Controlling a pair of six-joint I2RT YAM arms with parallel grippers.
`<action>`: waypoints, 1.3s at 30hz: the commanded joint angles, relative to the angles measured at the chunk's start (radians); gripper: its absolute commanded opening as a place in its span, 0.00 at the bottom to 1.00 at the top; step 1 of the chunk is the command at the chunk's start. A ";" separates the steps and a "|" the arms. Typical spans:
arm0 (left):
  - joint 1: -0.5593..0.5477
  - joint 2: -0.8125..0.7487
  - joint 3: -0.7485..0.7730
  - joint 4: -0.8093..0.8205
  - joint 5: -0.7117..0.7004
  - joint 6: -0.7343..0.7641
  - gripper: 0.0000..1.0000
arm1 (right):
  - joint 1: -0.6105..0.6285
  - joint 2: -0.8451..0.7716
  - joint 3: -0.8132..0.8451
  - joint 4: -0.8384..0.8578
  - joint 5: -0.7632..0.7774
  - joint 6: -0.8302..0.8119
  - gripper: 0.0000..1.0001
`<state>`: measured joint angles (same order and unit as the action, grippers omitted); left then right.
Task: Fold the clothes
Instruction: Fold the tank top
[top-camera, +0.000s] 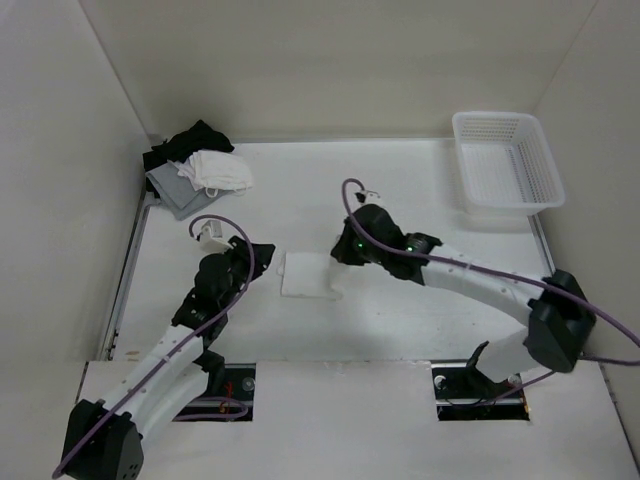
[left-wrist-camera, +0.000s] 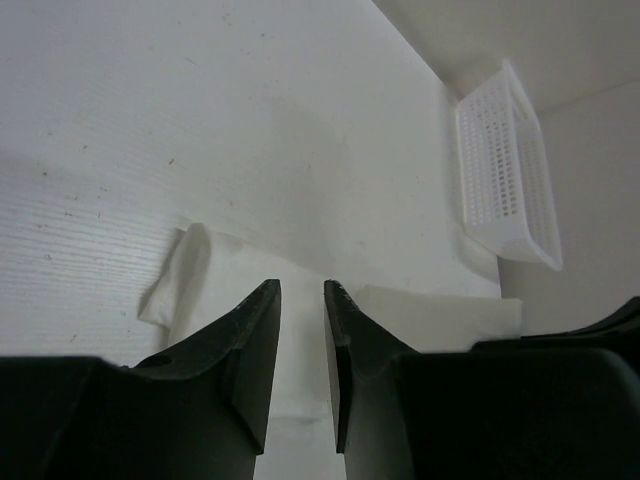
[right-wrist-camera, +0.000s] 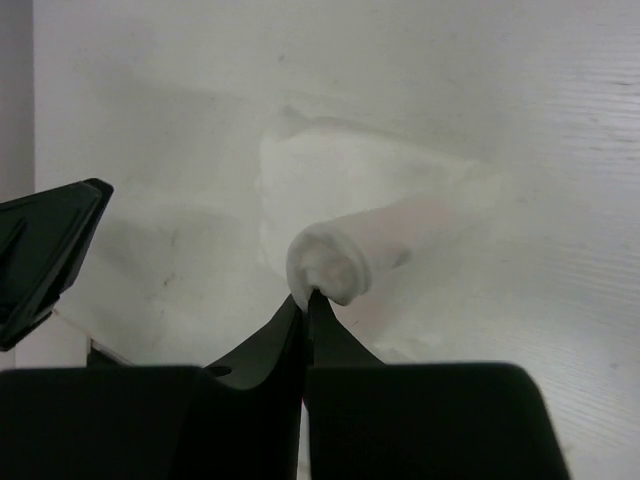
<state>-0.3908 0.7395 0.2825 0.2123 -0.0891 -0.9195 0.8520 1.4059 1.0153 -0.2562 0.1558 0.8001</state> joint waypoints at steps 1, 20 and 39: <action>0.022 -0.043 0.041 -0.002 0.025 0.011 0.23 | 0.066 0.148 0.172 -0.083 0.042 -0.036 0.03; 0.088 -0.048 0.043 -0.027 0.058 0.008 0.35 | 0.201 0.193 0.225 0.050 0.056 -0.029 0.25; -0.204 0.368 0.035 0.277 -0.152 0.053 0.44 | -0.020 0.094 -0.180 0.486 -0.134 -0.070 0.05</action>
<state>-0.6006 1.0325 0.2955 0.3244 -0.2375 -0.8421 0.8425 1.3895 0.7483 0.0814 0.1463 0.7315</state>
